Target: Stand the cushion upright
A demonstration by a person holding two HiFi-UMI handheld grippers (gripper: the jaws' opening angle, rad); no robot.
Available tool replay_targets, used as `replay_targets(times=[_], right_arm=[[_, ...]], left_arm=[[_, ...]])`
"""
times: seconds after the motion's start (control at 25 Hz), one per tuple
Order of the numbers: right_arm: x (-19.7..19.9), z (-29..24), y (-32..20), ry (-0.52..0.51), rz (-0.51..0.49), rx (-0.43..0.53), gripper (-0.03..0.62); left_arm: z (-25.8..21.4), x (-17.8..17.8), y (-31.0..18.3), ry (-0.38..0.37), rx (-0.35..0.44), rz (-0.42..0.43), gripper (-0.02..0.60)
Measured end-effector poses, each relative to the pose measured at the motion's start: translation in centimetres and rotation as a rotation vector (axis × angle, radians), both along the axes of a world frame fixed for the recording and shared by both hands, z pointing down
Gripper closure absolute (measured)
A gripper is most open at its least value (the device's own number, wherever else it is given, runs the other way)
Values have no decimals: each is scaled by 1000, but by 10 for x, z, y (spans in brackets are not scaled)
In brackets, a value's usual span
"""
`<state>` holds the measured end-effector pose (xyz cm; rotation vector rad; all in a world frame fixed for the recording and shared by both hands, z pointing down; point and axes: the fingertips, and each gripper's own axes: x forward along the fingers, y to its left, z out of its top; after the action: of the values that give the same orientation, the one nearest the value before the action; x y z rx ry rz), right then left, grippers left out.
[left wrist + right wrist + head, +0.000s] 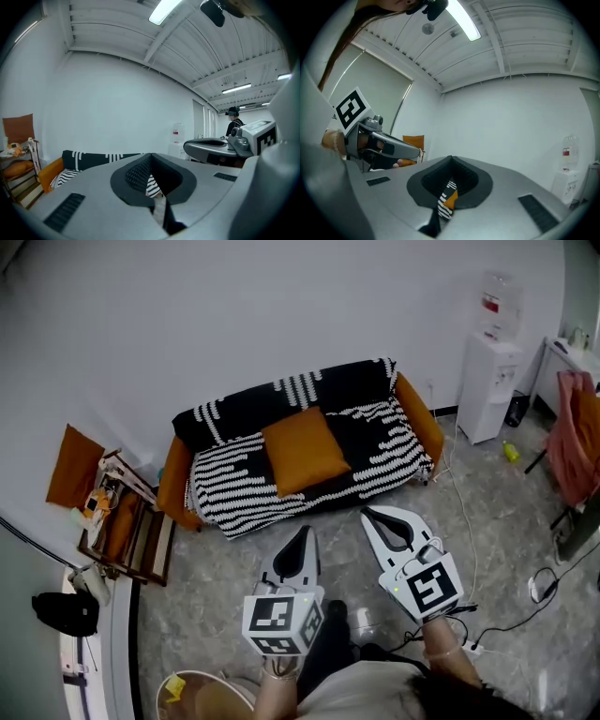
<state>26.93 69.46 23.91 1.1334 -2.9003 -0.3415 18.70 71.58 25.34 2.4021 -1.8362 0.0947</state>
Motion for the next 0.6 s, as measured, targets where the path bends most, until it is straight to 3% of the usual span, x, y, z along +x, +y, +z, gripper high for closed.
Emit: replay_targets(times=[0.6], right_arm=[[-69,19,-132,26,71,-60,588]], left_arm=[[5,-73,-134,8,-4,57,561]])
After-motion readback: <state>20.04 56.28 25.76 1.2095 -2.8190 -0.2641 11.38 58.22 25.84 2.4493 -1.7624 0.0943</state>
